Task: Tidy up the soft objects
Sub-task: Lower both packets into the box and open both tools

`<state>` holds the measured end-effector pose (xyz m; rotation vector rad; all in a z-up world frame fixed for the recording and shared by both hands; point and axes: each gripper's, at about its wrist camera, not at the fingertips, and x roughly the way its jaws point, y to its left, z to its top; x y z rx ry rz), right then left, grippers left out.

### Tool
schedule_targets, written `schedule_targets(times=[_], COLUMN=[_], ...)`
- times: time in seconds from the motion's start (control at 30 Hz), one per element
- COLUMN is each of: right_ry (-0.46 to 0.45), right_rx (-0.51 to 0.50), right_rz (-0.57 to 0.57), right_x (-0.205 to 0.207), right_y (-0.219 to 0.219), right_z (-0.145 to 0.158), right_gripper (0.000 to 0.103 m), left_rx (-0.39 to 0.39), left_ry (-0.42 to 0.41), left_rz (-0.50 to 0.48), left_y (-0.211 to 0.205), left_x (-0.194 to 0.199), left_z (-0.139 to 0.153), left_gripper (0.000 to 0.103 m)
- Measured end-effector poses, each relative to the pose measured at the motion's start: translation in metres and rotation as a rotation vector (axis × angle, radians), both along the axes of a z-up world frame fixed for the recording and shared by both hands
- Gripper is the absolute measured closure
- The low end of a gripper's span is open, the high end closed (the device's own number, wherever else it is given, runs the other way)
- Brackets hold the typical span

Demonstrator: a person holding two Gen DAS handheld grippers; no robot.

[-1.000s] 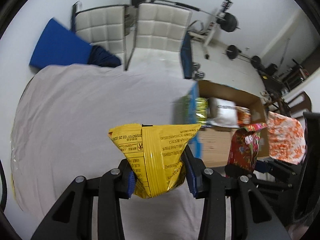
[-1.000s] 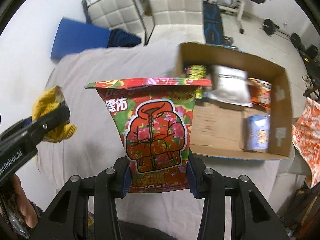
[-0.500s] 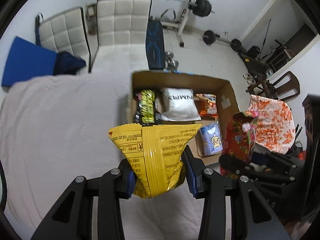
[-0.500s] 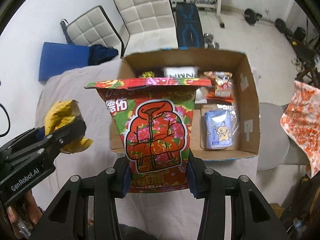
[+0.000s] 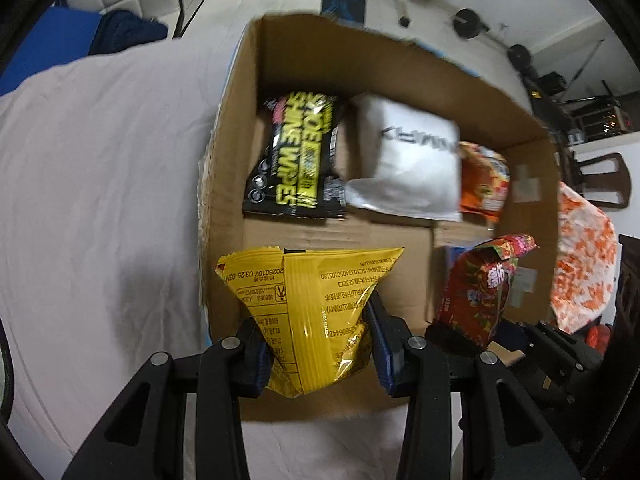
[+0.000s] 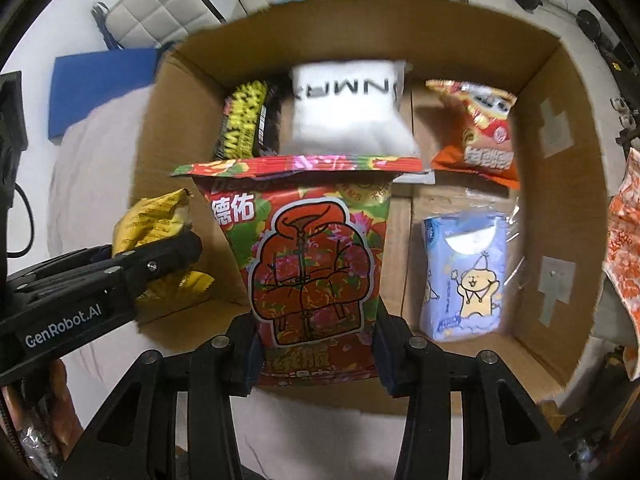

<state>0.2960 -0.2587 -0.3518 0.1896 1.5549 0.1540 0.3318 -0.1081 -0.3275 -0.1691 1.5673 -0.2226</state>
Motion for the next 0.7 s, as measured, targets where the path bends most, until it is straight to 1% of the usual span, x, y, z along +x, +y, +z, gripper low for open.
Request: schedule_targets(times=[0.17, 0.27, 0.43, 0.5, 0.57, 0.7], right_ry=[0.041, 0.059, 0.074, 0.079, 0.067, 0.051], right_rx=[-0.003, -0.012, -0.026, -0.018, -0.035, -0.049], right_rz=[0.003, 0.001, -0.006, -0.009, -0.003, 0.002], right_x=[0.011, 0.014, 0.016, 0.016, 0.016, 0.016], right_y=[0.0, 0.001, 0.003, 0.004, 0.006, 0.011], right_z=[-0.028, -0.041, -0.056, -0.059, -0.058, -0.053], right_gripper=[0.055, 0.055, 0.054, 0.052, 0.052, 0.045], left_rx=[0.03, 0.046, 0.075, 0.087, 0.098, 0.112], left_ry=[0.045, 0.05, 0.031, 0.027, 0.027, 0.021], left_rz=[0.004, -0.005, -0.033, -0.04, -0.04, -0.034], left_y=[-0.001, -0.004, -0.01, -0.012, -0.012, -0.009], left_x=[0.004, 0.005, 0.005, 0.004, 0.003, 0.005], left_z=[-0.025, -0.032, -0.032, -0.031, -0.031, -0.03], left_gripper=[0.065, 0.065, 0.064, 0.064, 0.064, 0.063])
